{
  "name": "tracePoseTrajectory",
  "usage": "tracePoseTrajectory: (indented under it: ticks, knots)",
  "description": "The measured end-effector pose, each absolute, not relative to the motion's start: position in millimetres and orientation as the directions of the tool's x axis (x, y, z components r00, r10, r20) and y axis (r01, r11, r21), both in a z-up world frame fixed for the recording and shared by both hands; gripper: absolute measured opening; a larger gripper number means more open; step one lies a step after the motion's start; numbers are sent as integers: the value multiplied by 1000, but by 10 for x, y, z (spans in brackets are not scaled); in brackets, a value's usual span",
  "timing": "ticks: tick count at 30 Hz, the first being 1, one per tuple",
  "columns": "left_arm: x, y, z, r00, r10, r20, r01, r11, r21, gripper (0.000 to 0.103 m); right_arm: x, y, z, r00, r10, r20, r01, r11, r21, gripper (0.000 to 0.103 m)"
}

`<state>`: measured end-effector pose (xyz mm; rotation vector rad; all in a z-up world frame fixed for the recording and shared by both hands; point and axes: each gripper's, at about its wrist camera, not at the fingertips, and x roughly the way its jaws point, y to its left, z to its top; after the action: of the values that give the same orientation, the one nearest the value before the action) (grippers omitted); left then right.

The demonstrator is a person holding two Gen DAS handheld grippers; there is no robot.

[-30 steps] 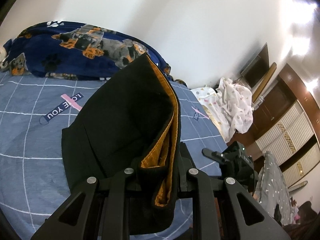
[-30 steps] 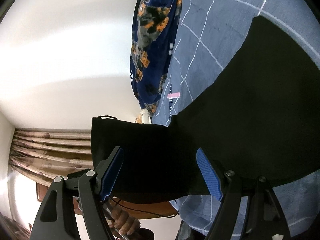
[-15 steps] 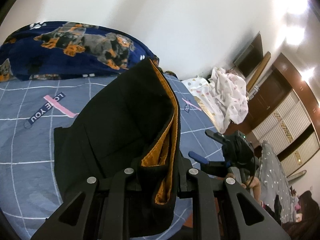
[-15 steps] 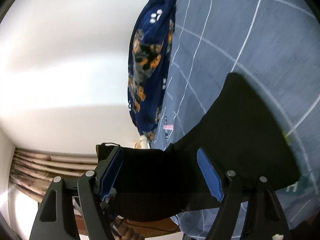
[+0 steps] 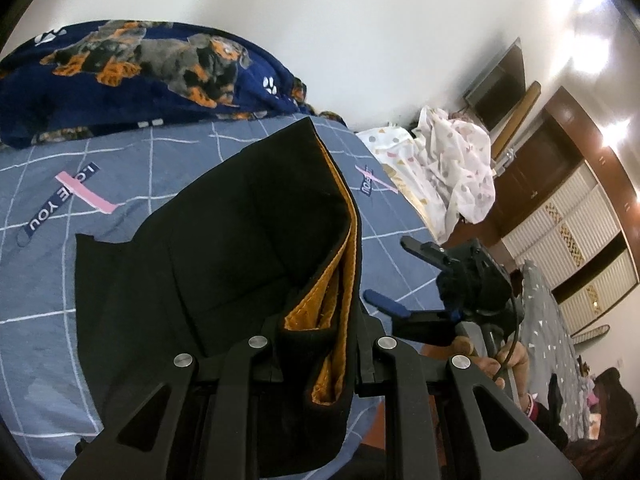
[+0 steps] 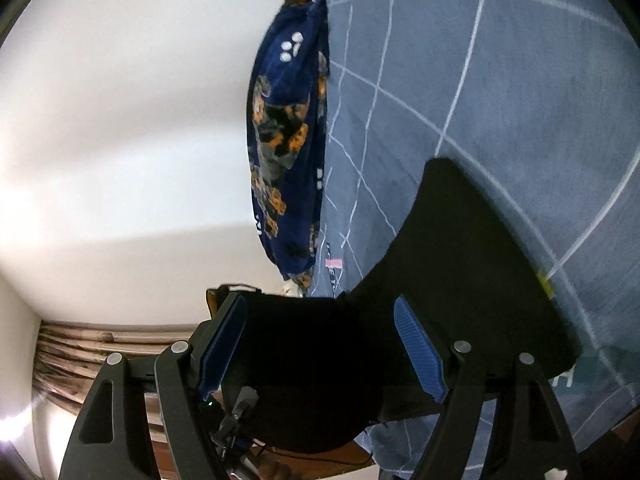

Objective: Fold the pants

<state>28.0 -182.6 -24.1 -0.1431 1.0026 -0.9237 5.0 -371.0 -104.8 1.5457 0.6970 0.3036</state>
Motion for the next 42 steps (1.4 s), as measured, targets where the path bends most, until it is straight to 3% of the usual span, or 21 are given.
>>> tracePoseTrajectory:
  ticks: [8, 34, 42]
  knots:
    - [228, -2019, -414, 162, -711, -684, 607, 618, -500, 20, 181, -3481, -1104, 719, 661, -215, 245, 49, 968, 75]
    - [159, -2576, -728, 59, -694, -717, 644, 576, -504, 20, 153, -3643, -1207, 741, 644, -191, 254, -5, 967, 76]
    - [80, -2762, -872, 5, -677, -736, 682, 541, -492, 28, 158, -3631, -1219, 725, 659, -199, 273, -10, 962, 76]
